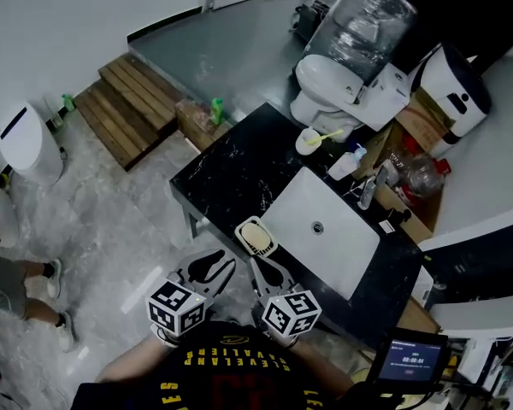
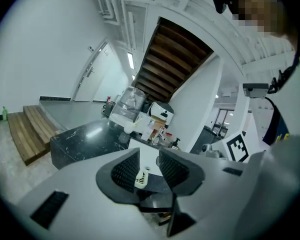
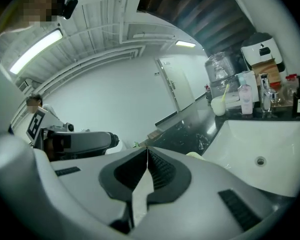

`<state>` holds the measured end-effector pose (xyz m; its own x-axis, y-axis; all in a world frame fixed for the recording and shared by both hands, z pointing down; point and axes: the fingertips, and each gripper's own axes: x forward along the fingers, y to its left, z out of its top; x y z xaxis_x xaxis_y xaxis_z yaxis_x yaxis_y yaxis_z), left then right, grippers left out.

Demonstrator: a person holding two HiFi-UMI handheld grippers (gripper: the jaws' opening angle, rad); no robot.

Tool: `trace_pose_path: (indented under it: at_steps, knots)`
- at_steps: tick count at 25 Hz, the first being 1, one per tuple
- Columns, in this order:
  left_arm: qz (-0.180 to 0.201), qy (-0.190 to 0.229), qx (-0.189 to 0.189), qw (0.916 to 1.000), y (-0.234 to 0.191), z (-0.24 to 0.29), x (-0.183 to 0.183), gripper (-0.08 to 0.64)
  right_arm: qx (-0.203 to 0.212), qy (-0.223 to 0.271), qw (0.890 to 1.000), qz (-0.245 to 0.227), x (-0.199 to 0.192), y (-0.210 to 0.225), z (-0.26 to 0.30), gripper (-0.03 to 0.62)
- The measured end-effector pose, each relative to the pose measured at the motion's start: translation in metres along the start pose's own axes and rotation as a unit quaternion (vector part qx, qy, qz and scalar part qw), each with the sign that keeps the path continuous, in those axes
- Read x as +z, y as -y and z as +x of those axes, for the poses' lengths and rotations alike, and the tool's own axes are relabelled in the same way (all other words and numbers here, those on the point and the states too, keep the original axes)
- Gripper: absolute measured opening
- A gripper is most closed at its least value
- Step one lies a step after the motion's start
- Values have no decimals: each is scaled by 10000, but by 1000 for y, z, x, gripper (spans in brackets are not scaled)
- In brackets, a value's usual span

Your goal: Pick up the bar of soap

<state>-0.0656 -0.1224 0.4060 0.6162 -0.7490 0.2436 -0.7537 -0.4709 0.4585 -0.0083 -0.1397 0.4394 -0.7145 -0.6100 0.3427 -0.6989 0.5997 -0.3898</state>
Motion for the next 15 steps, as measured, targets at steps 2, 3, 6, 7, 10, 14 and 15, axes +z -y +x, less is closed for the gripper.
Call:
trace_pose_path:
  at_steps: [2,3,6,7,10,14,15]
  knots:
    - [25,-19,-99,9999,-15,5,9,129,-145,47,9999,-31,8,4,12,17]
    - [46,-24,-150,9999,-22,8,14,129,-222,63,9997,-69,13,7,17,16]
    - [121,-85,-294,9995,-39,16,24,129,-491,70,9984,-269,25,16,24,16]
    - [130,-127,-334,9993,-43,19,25,129,-604,77,9975,-348,30,22,25,17]
    - [143,-243,-424,9987,-54,29,29,129,-940,159,9937,-587,44,41,24,17]
    - [324,-398,-434,9977,-60,44,27,129,-1093,11,9894,-957,51,62,28,17]
    - [319,-446,-443,9975,-61,49,25,129,-1039,-118,9892,-1032,48,65,31,17]
